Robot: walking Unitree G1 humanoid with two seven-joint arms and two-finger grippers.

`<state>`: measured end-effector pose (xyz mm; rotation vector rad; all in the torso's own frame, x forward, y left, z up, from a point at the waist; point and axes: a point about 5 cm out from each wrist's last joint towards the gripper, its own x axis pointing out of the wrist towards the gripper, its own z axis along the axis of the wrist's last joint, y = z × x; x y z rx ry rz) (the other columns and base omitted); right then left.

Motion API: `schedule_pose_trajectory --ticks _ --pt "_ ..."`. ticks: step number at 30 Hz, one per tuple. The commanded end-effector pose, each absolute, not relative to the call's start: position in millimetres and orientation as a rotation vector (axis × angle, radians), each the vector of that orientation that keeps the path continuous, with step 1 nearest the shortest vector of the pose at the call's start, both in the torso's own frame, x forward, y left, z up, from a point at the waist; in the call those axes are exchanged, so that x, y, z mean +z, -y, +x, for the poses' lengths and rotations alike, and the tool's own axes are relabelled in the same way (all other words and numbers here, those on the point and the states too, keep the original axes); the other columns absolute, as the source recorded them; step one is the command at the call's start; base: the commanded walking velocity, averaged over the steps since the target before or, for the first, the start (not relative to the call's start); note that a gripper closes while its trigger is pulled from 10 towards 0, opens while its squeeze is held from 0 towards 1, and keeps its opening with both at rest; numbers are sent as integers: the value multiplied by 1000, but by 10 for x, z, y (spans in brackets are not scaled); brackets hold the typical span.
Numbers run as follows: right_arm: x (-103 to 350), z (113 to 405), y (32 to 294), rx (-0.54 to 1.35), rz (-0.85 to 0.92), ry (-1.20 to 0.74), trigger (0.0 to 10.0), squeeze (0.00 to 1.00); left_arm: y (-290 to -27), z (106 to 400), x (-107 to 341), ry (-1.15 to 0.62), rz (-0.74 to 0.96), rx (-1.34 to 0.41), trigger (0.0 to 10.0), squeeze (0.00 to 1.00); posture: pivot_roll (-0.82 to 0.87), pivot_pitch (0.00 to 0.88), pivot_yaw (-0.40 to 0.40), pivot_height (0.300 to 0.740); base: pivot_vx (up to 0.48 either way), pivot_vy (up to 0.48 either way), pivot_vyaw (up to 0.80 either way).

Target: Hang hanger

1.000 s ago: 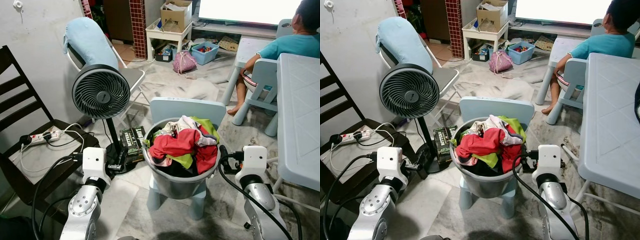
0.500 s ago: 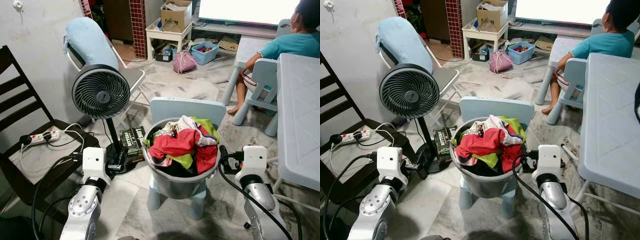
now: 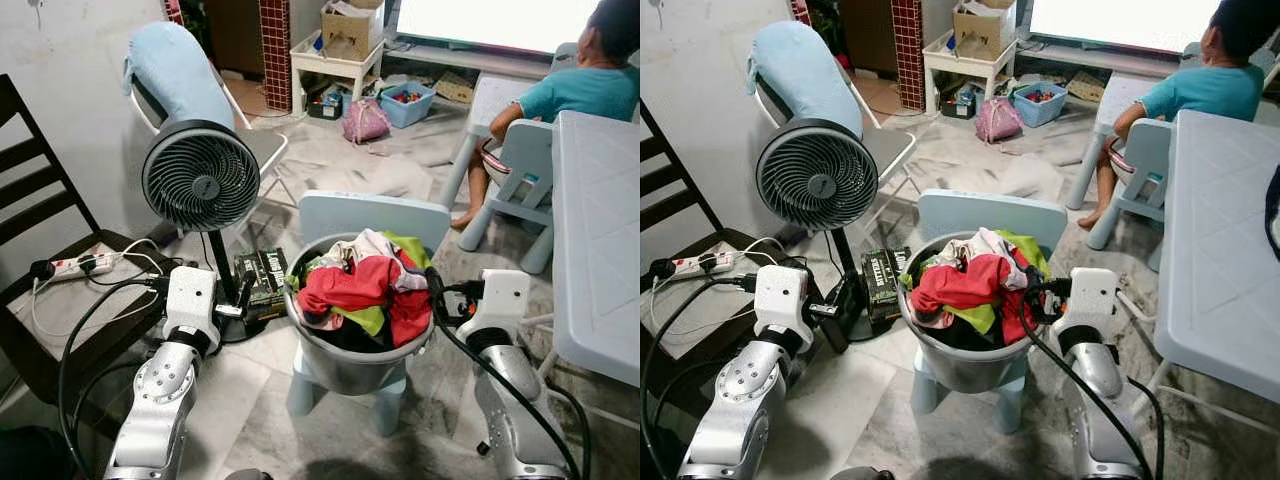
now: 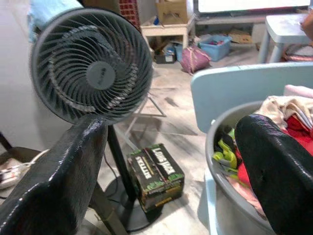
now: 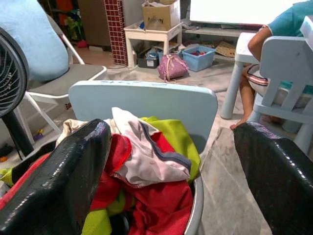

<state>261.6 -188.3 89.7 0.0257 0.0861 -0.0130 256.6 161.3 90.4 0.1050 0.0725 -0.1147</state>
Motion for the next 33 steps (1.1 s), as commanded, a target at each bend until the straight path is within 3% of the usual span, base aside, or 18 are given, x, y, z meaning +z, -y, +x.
schedule_pose_trajectory --ticks 1,12,20,33 --pt "936 2590 1907 -10 29 -61 10000 0 -1681 2532 901 -82 89 -74 10000 0 -20 32 24 740 0 0 0" --pt "949 2568 1923 13 39 -50 10000 0 -1654 2552 968 -77 16 -89 10000 0 -25 44 25 740 0 0 0" --pt "1008 2636 2010 9 38 -29 10000 0 -1628 2570 991 -85 2 -108 10000 0 -24 42 23 740 0 0 -534" --pt "1018 2642 1892 73 24 -22 10000 0 -1591 2582 997 -91 -9 -118 10000 0 -26 44 21 740 258 0 0"
